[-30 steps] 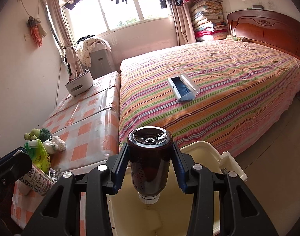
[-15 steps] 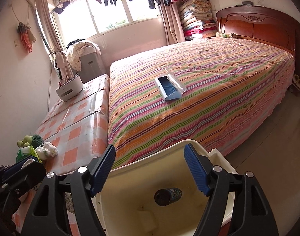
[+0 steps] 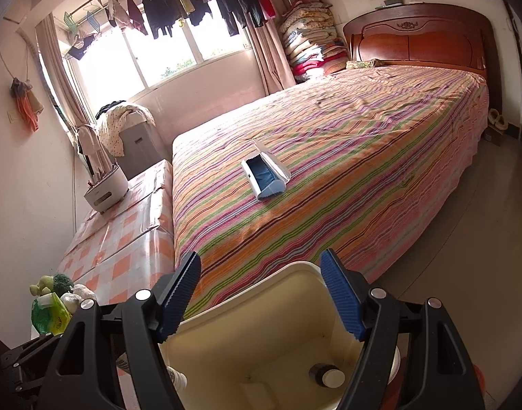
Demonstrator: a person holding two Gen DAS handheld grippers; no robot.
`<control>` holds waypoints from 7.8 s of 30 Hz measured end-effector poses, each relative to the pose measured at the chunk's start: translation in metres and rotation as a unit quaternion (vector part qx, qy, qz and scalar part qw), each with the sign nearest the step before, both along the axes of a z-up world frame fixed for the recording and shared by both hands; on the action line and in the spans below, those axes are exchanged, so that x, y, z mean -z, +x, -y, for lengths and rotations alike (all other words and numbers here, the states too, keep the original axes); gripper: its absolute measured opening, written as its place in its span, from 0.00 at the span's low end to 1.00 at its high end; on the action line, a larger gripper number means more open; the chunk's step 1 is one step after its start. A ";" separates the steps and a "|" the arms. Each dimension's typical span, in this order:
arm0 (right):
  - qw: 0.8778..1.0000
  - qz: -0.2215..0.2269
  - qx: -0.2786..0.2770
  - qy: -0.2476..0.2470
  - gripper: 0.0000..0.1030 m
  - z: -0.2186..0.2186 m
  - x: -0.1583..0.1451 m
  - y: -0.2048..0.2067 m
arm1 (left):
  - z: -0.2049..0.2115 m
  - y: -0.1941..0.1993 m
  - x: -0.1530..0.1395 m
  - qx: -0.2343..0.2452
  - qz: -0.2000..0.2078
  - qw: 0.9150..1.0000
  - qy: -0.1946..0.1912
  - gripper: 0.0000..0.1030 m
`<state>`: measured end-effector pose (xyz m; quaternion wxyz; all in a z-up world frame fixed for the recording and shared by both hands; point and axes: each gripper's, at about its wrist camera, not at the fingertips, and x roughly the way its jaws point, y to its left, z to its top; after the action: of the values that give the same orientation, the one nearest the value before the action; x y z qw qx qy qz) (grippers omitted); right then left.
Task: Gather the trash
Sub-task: 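Lower the white tube into the cream bin and open the left tool, then grasp the silver blister pack with the right tool while the left tool returns to the table, then grasp the white fluffy pad with the left tool, then carry the blister pack into the cream bin and open the right tool while the left tool carries the pad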
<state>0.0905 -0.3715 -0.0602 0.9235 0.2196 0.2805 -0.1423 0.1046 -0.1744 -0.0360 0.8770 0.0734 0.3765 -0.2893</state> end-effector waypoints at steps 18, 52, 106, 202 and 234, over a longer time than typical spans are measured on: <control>1.000 0.017 0.019 0.000 0.69 0.005 -0.007 -0.006 | 0.019 0.007 0.015 0.021 -0.020 1.000 0.005 0.29; 0.999 0.003 -0.049 -0.021 0.75 -0.070 -0.006 0.026 | -0.107 0.011 -0.017 -0.132 0.068 0.989 0.016 0.83; 0.895 -0.182 -0.390 -0.117 0.76 -0.315 0.087 0.111 | -0.362 0.011 0.026 -0.243 -0.034 0.969 0.026 0.83; 0.961 -0.090 -0.256 -0.057 0.31 -0.149 0.032 0.044 | -0.158 0.016 -0.018 -0.038 0.008 0.999 -0.024 0.39; 0.988 -0.080 -0.110 -0.069 0.36 -0.065 0.030 0.018 | -0.067 0.021 -0.004 0.023 -0.009 1.000 -0.012 0.40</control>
<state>0.1084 -0.3061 -0.0898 0.9210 0.1110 0.3654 -0.0765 0.1257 -0.1070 -0.0323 0.8674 0.0691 0.3791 -0.3149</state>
